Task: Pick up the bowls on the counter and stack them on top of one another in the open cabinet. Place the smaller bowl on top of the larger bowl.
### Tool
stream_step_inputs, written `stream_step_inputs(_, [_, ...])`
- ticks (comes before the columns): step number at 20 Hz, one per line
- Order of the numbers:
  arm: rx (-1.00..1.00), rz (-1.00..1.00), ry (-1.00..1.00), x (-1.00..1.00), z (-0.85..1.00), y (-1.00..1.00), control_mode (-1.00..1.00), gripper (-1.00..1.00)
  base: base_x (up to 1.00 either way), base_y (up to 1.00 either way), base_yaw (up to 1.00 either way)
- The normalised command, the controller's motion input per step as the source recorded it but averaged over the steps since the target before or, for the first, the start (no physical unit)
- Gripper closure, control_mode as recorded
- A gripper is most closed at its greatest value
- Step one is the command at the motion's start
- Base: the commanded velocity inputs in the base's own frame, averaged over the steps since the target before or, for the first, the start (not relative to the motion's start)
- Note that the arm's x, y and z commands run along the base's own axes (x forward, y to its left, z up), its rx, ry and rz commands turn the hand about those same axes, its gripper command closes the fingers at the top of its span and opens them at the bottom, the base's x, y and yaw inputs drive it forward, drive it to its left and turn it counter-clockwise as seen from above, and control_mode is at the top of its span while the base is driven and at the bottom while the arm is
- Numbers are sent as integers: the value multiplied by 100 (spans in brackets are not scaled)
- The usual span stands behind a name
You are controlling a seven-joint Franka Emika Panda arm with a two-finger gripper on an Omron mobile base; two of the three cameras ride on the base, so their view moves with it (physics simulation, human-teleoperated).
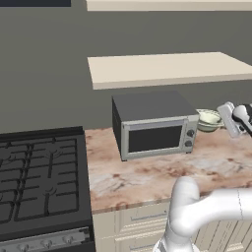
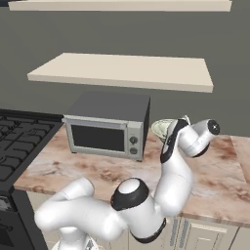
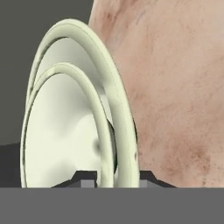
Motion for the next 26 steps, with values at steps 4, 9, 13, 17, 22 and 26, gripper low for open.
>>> stream_step_inputs(4, [-12, 0, -1, -16, 46, 0, -100, 100, 0, 0, 0])
stream_step_inputs(9, [-10, 0, -2, -22, 33, 0, -100, 100, 0, 0, 0])
stream_step_inputs(13, [-4, 0, 0, -11, 5, -11, -100, 100, 0, 0, 0])
stream_step_inputs(17, [0, 0, 0, -4, 0, -26, -100, 100, 0, 0, 0])
stream_step_inputs(22, [0, 0, 0, 0, 1, -35, -100, 100, 0, 0, 0])
stream_step_inputs(26, [0, 0, 0, -3, 9, -37, -100, 100, 0, 0, 0])
